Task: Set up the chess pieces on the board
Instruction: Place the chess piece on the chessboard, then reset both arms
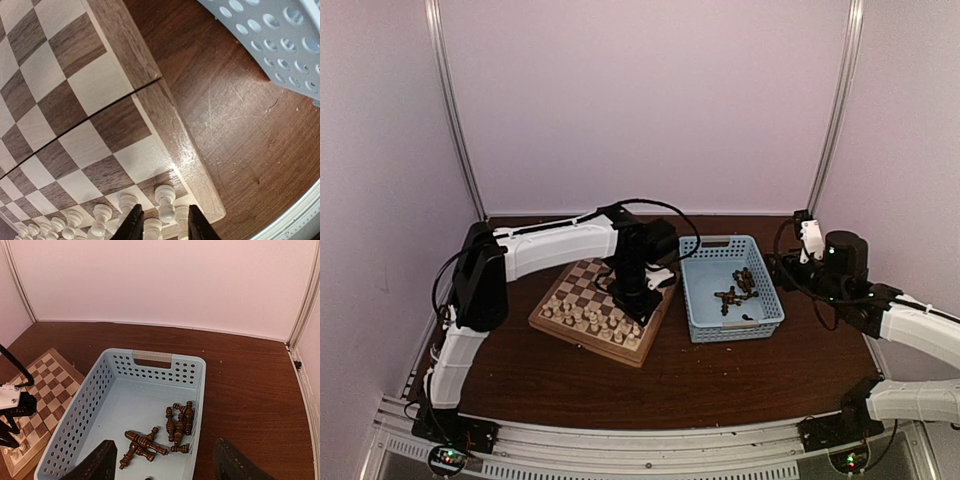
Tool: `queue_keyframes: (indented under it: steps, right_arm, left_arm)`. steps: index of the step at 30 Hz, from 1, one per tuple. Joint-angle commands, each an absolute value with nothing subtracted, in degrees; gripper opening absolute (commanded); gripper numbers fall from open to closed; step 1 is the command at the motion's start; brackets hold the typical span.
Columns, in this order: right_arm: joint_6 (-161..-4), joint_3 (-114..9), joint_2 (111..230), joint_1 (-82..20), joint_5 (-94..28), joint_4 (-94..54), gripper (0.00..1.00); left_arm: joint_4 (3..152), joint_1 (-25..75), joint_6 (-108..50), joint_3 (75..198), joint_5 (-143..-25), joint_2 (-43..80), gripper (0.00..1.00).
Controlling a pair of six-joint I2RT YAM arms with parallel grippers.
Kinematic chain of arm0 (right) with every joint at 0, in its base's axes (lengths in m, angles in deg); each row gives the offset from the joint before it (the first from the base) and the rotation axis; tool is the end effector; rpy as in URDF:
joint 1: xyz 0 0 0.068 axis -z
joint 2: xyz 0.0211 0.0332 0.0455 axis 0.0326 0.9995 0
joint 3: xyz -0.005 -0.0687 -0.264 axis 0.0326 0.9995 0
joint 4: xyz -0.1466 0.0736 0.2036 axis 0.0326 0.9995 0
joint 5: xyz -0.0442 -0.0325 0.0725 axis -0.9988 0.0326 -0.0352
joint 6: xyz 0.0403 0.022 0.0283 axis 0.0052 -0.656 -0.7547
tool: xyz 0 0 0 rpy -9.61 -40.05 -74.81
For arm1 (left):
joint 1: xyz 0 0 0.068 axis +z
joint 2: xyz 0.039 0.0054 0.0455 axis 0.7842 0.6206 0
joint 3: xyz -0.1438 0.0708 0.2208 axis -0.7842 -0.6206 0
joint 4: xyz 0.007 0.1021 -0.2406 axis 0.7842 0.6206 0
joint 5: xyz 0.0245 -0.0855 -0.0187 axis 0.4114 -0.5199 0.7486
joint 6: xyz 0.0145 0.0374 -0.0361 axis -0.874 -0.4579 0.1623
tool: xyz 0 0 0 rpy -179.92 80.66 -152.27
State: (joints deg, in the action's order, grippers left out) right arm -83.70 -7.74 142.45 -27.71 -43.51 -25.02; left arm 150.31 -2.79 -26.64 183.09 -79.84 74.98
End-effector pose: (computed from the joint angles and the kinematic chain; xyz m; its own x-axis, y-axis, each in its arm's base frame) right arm 0.1943 0.0922 0.2538 -0.3259 -0.0033 -0.9454 -0.3554 0.9271 0.1193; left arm 0.2656 -0.3755 0.2045 -0.7586 0.6454 -0.0891 0.6515 0.7528 -0.0940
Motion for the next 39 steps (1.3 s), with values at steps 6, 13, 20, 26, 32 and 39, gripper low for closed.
queue_keyframes:
  steps: [6, 13, 20, 26, 32, 39]
  right_arm:
    - [-88.8, -21.1, 154.9, -27.4, -49.2, -6.3, 0.71]
    - [-89.6, -34.3, 169.2, -24.9, -47.6, 10.2, 0.69]
    - [-89.9, -36.7, 177.8, -21.2, -48.7, 12.2, 0.69]
    - [-89.7, -38.6, 182.4, -16.0, -42.3, 11.9, 0.68]
    - [-88.3, -36.5, 176.4, -16.0, -30.4, 5.1, 0.70]
    - [-88.8, -30.4, 161.0, -16.0, -39.7, -1.8, 0.71]
  left_arm:
    - [147.8, -3.1, -26.2, 183.1, -72.7, 67.5, 0.32]
    - [135.4, -3.2, -24.5, 171.5, -65.8, 55.5, 0.35]
    - [125.7, -2.3, -23.6, 159.5, -60.3, 45.8, 0.55]
    - [126.0, 2.5, -22.1, 153.3, -59.8, 41.7, 0.59]
    - [118.8, 9.9, -19.7, 142.7, -63.1, 33.3, 0.86]
    - [109.9, 19.5, -18.4, 130.5, -60.8, 22.0, 0.98]
